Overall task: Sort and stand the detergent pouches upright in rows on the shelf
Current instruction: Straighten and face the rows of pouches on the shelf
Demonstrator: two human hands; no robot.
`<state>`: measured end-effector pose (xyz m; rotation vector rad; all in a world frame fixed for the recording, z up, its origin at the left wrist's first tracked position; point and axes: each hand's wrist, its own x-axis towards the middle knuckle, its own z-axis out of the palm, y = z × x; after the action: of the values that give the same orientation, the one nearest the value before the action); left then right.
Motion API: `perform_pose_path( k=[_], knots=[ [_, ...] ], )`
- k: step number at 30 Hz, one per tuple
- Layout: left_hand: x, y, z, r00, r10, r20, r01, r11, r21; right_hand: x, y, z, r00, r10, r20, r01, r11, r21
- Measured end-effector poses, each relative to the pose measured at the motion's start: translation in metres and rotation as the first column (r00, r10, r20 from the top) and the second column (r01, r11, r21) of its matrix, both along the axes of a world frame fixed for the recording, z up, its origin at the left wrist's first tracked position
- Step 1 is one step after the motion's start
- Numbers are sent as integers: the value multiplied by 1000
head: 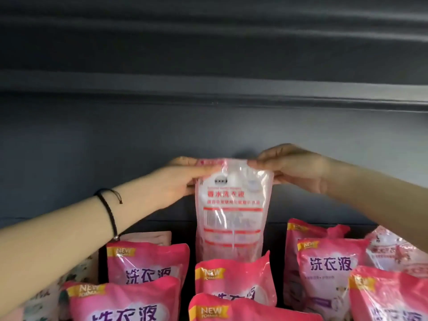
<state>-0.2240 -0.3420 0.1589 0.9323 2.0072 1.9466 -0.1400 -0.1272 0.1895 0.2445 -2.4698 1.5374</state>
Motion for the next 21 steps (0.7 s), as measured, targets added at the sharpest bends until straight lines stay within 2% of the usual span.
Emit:
perform_pose_path(
  k=[2, 4, 8, 14, 21],
  knots=[
    [10, 8, 24, 996, 0, 90, -16, 984, 180, 1, -6, 13, 998, -8, -69, -8, 972, -234],
    [23, 12, 46, 994, 13, 109, -43, 961, 274, 4, -12, 20, 994, 27, -109, -66, 927, -369],
    [54, 9, 73, 996, 2, 93, -37, 925, 378, 27, -27, 16, 987, 64, -146, -119, 906, -407],
    [112, 6, 71, 987, -39, 158, -41, 879, 475, 86, -45, 14, 954, -128, -271, -46, 832, -553],
    [178, 18, 51, 984, -172, 57, 112, 826, 552, 181, -48, -4, 916, -243, -320, -3, 793, -609]
  ],
)
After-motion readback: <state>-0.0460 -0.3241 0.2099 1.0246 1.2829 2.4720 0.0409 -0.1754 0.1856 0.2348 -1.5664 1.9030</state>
